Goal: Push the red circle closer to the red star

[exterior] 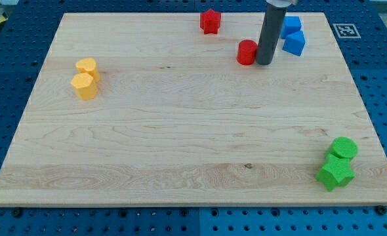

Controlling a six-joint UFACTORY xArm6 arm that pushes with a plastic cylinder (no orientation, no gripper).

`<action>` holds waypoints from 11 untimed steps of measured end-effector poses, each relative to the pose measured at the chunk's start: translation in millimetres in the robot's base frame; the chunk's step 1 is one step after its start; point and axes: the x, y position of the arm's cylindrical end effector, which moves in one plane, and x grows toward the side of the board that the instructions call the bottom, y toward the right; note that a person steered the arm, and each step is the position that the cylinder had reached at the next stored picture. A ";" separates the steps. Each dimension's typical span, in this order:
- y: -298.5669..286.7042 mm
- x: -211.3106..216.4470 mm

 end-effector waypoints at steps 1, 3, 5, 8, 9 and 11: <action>-7.0 -2.1; -45.3 -2.5; -69.1 -21.5; -74.3 -52.4; -60.6 -37.8; -23.1 -55.0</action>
